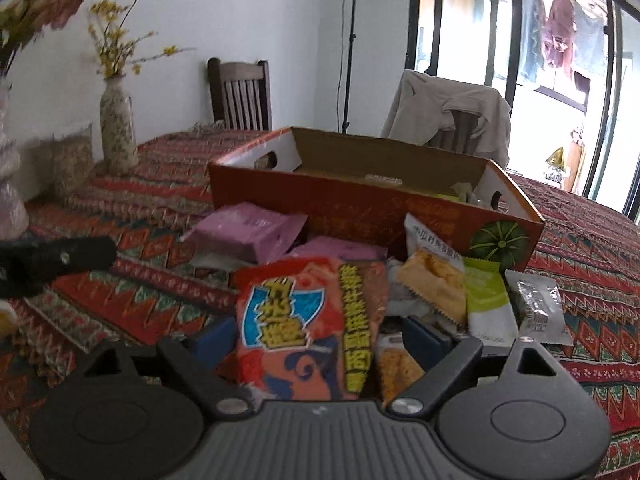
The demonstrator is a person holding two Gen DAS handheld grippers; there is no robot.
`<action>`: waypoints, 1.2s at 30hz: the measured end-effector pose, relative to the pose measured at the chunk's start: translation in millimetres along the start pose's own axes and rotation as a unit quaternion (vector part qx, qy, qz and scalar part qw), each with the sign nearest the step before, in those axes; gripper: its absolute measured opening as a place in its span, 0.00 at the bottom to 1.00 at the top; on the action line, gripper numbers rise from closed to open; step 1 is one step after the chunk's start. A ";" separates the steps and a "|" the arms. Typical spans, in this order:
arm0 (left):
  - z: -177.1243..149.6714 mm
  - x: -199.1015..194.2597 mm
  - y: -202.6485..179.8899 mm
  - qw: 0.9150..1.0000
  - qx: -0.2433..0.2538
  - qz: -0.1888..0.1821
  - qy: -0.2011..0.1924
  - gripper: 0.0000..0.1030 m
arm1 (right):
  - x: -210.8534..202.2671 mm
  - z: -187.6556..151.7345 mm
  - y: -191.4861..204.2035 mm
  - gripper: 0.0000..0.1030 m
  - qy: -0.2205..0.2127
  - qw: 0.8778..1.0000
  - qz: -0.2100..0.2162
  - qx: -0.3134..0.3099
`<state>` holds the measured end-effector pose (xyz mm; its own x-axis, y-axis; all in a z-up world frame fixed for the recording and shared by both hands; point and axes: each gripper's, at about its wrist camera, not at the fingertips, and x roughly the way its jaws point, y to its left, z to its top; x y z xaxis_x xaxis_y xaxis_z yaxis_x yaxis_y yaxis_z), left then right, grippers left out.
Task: Organize snacks
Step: 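Grasp the red-and-blue snack bag with the right gripper, then grasp the pink packet with the left gripper while the right gripper holds the red bag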
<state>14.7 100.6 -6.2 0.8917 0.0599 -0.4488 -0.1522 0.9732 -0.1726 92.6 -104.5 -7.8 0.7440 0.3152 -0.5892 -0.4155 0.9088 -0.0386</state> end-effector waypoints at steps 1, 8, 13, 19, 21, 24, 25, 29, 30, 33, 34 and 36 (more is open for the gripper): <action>0.0 -0.7 0.8 1.000 0.000 0.001 0.000 1.00 | 1.0 -1.0 1.4 0.83 0.002 1.000 -0.002 -0.004; -0.1 -0.9 0.5 1.000 -0.002 0.009 0.002 1.00 | -0.9 -5.4 7.2 0.67 -0.003 1.000 -0.003 -0.028; 0.9 -3.6 -6.0 1.000 0.000 0.009 0.001 1.00 | -12.7 -6.3 1.7 0.58 -0.021 0.999 0.011 -0.024; 3.4 -9.1 -17.8 1.000 0.008 0.007 -0.003 1.00 | -31.5 -4.7 -12.0 0.57 -0.054 0.998 0.021 -0.004; 4.1 -10.0 -21.7 1.000 0.010 0.006 -0.003 1.00 | -37.9 -3.3 -18.8 0.57 -0.065 0.998 0.021 0.005; 5.4 -9.7 -27.6 1.000 0.012 0.006 -0.003 1.00 | -44.9 -0.2 -30.0 0.57 -0.083 0.996 0.018 0.018; 5.8 -9.1 -29.3 1.000 0.013 0.006 -0.002 1.00 | -47.0 1.1 -34.4 0.57 -0.089 0.996 0.015 0.023; 7.2 -4.9 -37.5 1.000 0.014 0.008 0.004 1.00 | -50.8 6.5 -53.0 0.57 -0.110 0.993 0.001 0.036; 7.1 -3.7 -39.6 1.000 0.015 0.008 0.005 1.00 | -50.4 7.4 -58.4 0.57 -0.114 0.993 -0.003 0.040; 7.6 0.6 -46.3 1.000 0.021 0.010 0.010 1.00 | -45.9 9.3 -75.4 0.57 -0.120 0.991 -0.014 0.054; 8.5 2.2 -48.4 1.000 0.021 0.010 0.010 1.00 | -44.0 9.9 -80.5 0.57 -0.121 0.991 -0.016 0.060; 10.5 4.9 -51.0 1.000 0.022 0.010 0.010 1.00 | -39.5 11.0 -90.4 0.57 -0.125 0.990 -0.024 0.068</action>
<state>31.3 53.6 9.6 0.8797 0.0757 -0.4696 -0.1508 0.9807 -0.1245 106.5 -196.1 27.8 0.8742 0.3135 -0.3709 -0.3154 0.9472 0.0572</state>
